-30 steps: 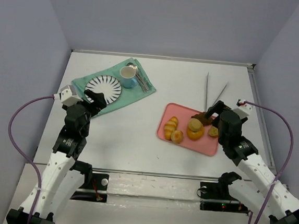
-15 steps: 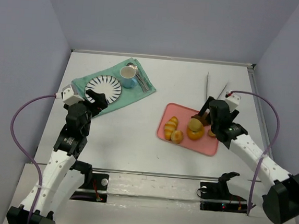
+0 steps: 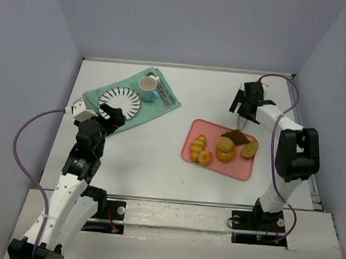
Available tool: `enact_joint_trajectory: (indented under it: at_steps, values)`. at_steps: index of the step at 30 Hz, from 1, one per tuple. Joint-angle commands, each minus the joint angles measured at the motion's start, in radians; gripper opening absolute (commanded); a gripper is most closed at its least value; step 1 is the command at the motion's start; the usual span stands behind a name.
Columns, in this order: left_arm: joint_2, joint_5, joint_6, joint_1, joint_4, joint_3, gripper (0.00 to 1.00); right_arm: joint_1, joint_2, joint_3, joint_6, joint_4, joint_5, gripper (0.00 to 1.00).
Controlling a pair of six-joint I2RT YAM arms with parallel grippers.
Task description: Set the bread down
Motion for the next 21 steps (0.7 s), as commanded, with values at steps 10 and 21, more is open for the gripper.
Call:
enact_joint_trajectory:
  at_steps: [10,21]
  values:
    - [-0.038,-0.128,-0.012,0.003,-0.003,0.042,0.99,-0.101,0.346,0.336,-0.073,-0.068,-0.074,1.00]
    - [-0.114,-0.188,-0.023,0.003,-0.044,0.034,0.99,-0.119,0.447,0.488,-0.084,-0.148,-0.056,0.37]
